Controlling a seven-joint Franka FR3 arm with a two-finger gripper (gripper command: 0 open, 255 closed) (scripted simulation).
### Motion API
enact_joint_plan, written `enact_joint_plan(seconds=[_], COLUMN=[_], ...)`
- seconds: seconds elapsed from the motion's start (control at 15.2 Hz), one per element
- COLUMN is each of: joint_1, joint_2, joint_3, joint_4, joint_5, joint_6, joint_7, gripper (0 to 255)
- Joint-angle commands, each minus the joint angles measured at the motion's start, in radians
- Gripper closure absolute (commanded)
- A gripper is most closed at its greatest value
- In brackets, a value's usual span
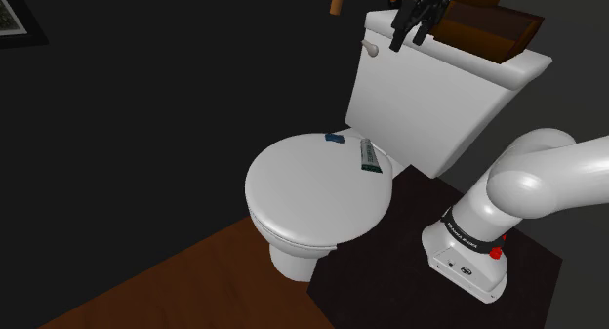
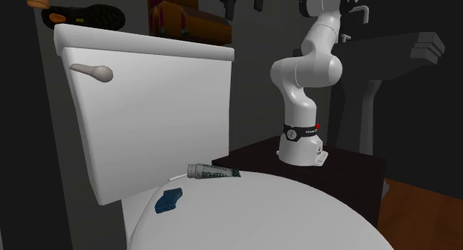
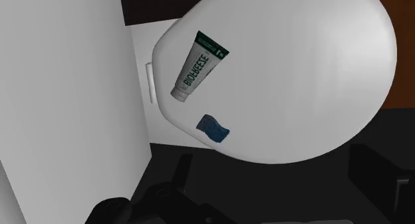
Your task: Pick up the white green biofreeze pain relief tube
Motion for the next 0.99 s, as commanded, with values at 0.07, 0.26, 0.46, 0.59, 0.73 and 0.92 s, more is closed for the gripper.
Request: enact_joint_plan(seconds=[0.07, 0.26, 0.46, 0.59, 0.73, 0.92], joint_1=[-0.008, -0.031, -0.055, -0.071, -0.088, -0.114], joint_2=[-0.009, -0.027, -0.033, -0.029, -0.017, 0.017], joint_3=[0.002, 0.007, 0.013, 0.019, 0.025, 0.035], joint_4=[-0.040, -0.153, -0.257, -0.322, -0.383, -0.466], joint_5=[-0.001, -0.002, -0.004, -0.004, -0.005, -0.006], joint_6=[0.034, 0.138, 0.245, 0.320, 0.399, 0.524], joint_7=[0.015, 0.060, 0.107, 0.138, 0.170, 0.218], gripper=[0, 0, 0, 0, 0, 0])
